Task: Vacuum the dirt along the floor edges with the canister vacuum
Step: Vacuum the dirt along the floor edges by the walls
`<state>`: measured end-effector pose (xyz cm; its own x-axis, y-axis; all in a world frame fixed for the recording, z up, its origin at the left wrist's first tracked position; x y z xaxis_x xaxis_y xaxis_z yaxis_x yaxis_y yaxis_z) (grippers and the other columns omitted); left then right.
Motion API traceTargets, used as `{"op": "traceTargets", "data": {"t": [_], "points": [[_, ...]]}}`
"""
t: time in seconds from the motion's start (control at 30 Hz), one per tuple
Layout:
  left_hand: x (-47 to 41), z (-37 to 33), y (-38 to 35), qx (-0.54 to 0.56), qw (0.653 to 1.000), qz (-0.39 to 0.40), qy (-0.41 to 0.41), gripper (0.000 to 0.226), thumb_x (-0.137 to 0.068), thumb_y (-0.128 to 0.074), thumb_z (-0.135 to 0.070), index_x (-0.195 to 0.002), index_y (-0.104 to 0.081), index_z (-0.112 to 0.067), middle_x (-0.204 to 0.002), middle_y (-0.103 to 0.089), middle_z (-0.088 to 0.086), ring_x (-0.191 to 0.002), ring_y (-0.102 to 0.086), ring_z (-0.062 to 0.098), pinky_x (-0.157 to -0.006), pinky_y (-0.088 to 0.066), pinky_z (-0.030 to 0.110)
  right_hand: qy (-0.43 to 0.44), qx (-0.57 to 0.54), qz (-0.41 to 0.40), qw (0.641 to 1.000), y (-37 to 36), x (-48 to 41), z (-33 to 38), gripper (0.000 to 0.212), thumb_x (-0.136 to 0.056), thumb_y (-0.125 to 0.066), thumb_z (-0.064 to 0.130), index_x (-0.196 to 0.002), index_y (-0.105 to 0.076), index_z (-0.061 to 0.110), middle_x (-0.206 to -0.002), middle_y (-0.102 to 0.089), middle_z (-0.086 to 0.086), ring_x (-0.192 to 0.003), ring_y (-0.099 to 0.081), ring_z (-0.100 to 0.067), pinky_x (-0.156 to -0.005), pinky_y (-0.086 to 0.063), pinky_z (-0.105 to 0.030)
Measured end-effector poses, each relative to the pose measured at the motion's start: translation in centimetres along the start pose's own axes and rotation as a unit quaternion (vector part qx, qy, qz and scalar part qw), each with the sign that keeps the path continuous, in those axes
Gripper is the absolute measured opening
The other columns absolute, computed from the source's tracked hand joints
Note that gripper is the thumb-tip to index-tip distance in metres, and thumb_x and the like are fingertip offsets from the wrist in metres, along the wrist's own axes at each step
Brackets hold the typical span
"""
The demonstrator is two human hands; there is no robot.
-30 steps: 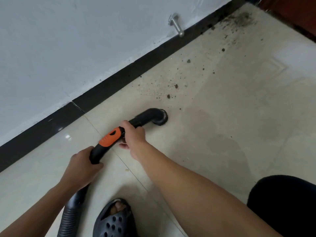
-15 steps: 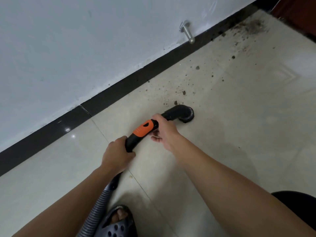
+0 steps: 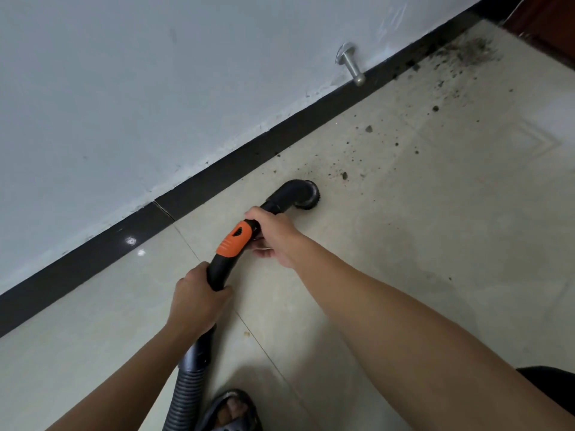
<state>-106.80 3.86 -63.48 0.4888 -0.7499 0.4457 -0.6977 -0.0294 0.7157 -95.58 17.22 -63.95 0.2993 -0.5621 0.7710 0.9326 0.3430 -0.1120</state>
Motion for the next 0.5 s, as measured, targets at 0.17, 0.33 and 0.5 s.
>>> {"op": "traceTargets", "data": {"t": [0.17,0.33,0.5], "points": [[-1.5,-0.8,0.0,0.013,1.0,0.014,-0.006,0.018,-0.076,-0.07,-0.018,-0.086,-0.055,-0.016,-0.069,-0.064,0.01,-0.062,-0.065,0.03,-0.061,-0.058,0.045,0.014,-0.015,-0.033,0.999,0.1,-0.4,1.1,0.031,-0.085,-0.063,0.029,-0.109,-0.059,0.009,-0.077,-0.064,-0.005,-0.056,-0.064,-0.016,-0.058,-0.052,-0.028],[0.6,2.3,1.6,0.09,0.994,-0.002,0.055,0.013,-0.078,-0.068,-0.012,-0.082,-0.056,-0.009,-0.06,-0.065,0.016,-0.048,-0.063,0.028,-0.051,-0.055,0.038,0.016,0.012,0.009,1.0,-4.3,-0.5,0.0,0.013,-0.086,-0.06,0.026,-0.086,-0.054,0.014,-0.079,-0.06,-0.005,-0.064,-0.059,-0.018,-0.055,-0.049,-0.025],[1.5,4.1,2.0,0.144,0.985,-0.021,0.092,0.007,-0.08,-0.063,-0.005,-0.083,-0.057,-0.005,-0.056,-0.063,0.017,-0.043,-0.062,0.027,-0.046,-0.055,0.036,0.032,0.055,0.035,0.997,-7.2,-1.1,-1.1,0.016,-0.084,-0.061,0.026,-0.079,-0.053,0.014,-0.077,-0.058,-0.007,-0.068,-0.058,-0.022,-0.059,-0.049,-0.03]]}}
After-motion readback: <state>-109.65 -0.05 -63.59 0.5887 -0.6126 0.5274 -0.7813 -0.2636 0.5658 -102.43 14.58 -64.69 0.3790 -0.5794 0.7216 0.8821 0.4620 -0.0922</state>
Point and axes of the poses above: each hand's wrist, its own x-axis away from the middle knuckle, its own y-axis out of the back of the hand, z = x × y, the point moved 2 cm from there along -x, towards the middle knuckle
